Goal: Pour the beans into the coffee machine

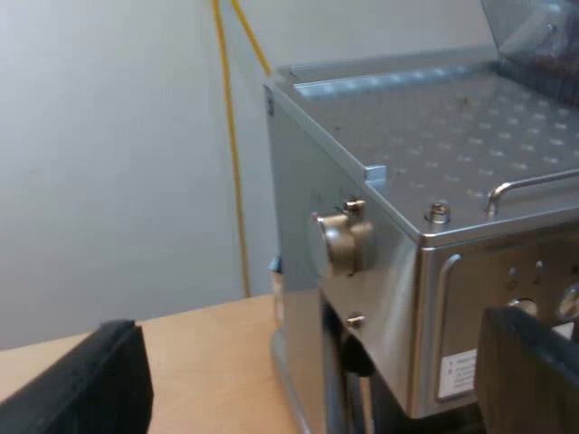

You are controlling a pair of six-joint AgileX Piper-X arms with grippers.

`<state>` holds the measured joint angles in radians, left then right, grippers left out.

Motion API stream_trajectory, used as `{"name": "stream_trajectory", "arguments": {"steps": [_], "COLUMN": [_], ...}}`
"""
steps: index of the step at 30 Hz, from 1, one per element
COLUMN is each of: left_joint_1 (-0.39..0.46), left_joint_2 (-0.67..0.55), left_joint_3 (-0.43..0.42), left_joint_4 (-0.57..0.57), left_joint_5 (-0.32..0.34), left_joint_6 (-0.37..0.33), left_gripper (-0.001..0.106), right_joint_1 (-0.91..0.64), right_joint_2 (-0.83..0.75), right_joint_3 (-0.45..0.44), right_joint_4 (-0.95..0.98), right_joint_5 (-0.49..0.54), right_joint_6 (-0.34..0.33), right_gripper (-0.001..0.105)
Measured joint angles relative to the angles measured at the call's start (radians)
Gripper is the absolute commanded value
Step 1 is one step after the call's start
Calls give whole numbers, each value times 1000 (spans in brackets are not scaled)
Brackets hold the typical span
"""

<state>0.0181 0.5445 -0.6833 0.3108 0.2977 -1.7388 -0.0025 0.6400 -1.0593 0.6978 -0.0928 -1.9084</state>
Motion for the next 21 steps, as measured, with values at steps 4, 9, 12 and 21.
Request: {"name": "stream_trajectory", "arguments": {"steps": [4, 9, 12, 21], "left_joint_1": [0, 0, 0, 0], "left_joint_2": [-95, -216, -286, -443], "left_joint_3": [-1, -4, -5, -5], "left_joint_4": [57, 147, 206, 332], "left_joint_5": [-8, -10, -15, -16], "left_joint_6": [1, 1, 3, 3], "left_gripper": [85, 85, 85, 85], "right_joint_1": [0, 0, 0, 0], "right_joint_2": [-66, -145, -186, -291], "right_joint_3": [0, 0, -1, 33], "right_joint_4": [24, 59, 76, 122], "right_joint_5": [-15, -16, -18, -34], "right_joint_6": [-5, -5, -5, -5], "right_gripper": [64, 64, 64, 64]}}
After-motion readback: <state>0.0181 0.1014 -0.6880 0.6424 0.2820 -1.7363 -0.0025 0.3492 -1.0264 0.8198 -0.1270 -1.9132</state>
